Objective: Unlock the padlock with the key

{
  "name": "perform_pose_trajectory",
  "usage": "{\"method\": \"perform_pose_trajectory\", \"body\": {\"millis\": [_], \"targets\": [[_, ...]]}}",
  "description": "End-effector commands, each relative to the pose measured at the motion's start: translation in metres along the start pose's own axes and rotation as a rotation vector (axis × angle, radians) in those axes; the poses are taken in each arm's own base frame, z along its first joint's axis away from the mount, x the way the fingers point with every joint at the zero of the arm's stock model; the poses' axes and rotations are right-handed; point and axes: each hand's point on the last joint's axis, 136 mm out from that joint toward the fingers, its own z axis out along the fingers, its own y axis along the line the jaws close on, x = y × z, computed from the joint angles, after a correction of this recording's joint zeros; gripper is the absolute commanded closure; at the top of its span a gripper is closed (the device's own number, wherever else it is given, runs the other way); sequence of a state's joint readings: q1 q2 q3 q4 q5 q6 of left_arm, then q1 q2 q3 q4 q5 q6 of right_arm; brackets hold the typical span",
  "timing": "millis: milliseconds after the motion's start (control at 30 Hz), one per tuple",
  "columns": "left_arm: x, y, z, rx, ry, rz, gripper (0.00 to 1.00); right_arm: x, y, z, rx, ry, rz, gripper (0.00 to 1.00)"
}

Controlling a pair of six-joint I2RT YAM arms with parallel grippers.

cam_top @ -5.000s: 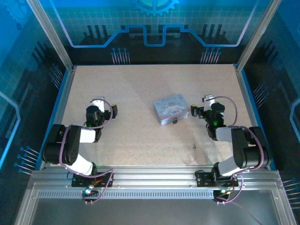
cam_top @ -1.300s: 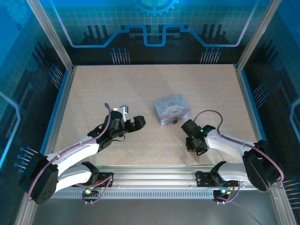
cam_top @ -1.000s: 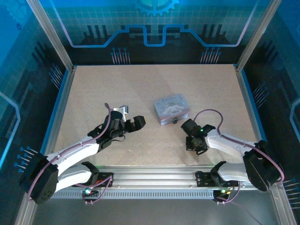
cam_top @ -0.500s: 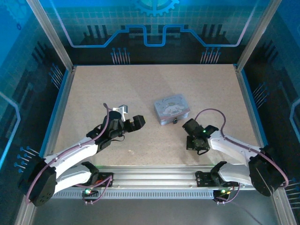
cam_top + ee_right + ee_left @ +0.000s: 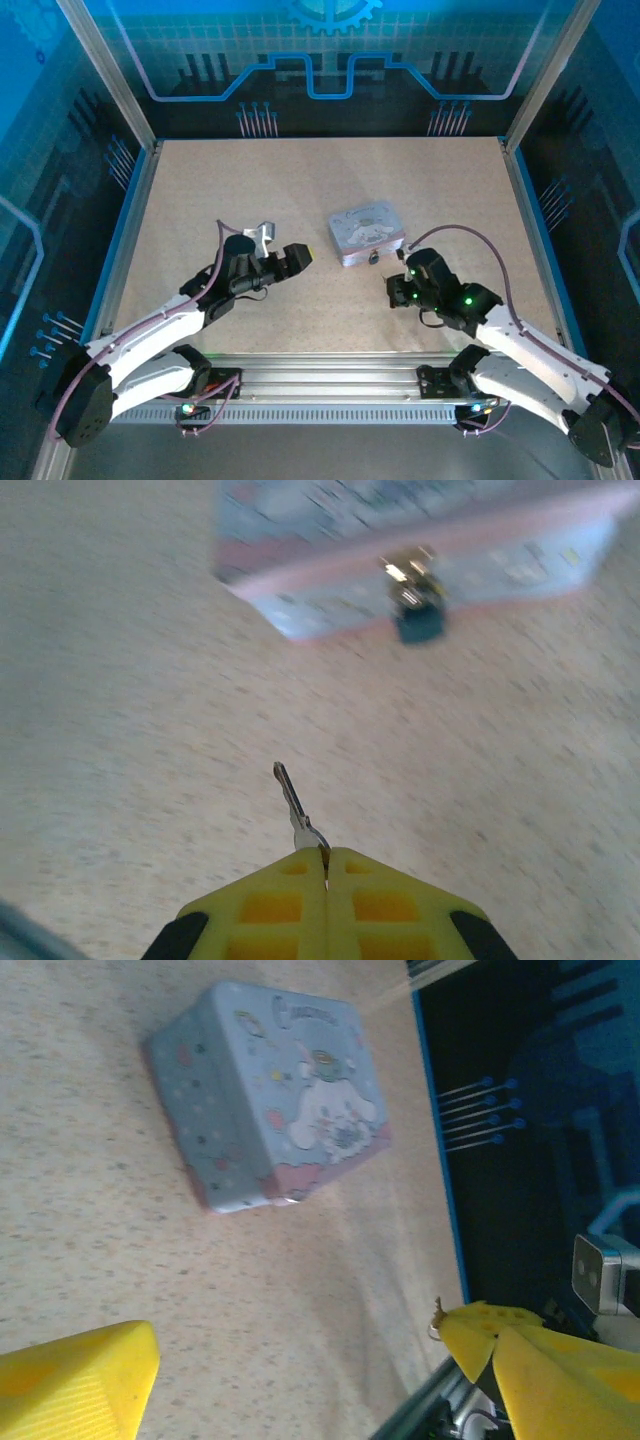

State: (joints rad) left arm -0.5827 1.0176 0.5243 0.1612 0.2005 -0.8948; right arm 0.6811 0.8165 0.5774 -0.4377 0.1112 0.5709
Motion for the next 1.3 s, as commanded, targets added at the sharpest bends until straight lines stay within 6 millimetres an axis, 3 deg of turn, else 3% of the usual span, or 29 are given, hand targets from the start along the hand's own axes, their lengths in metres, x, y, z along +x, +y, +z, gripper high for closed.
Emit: {"method": "perform_pose_trajectory", "body": {"millis": [0,300,533,700,1033,1200,1267], "targets": [[-0.001,-0.045,0.0,0.129,0.031,0.032,0.16,-0.02,0.037,-0.006,-0.168,-0.093,-0.084,1.0],[0.019,-0.082,0.021,0.236,0.088,0.095,0.32,-0.033,0.076,-0.004,-0.327,-0.124,-0.044,1.0],[0.026,-0.092,0.036,0.247,0.114,0.112,0.41,-0.035,0.096,-0.005,-0.422,-0.117,-0.022,1.0],[0.031,-0.095,0.043,0.26,0.132,0.108,0.49,-0.035,0.101,-0.005,-0.446,-0.114,-0.013,1.0],[0.031,-0.096,0.045,0.262,0.127,0.114,0.78,-0.034,0.104,-0.004,-0.46,-0.106,-0.006,1.0],[0.03,-0.094,0.042,0.247,0.115,0.125,0.98,-0.031,0.102,-0.004,-0.454,-0.098,-0.016,0.94],[0.029,-0.094,0.039,0.24,0.109,0.136,1.0,-0.029,0.099,-0.005,-0.453,-0.092,-0.024,0.9]]}}
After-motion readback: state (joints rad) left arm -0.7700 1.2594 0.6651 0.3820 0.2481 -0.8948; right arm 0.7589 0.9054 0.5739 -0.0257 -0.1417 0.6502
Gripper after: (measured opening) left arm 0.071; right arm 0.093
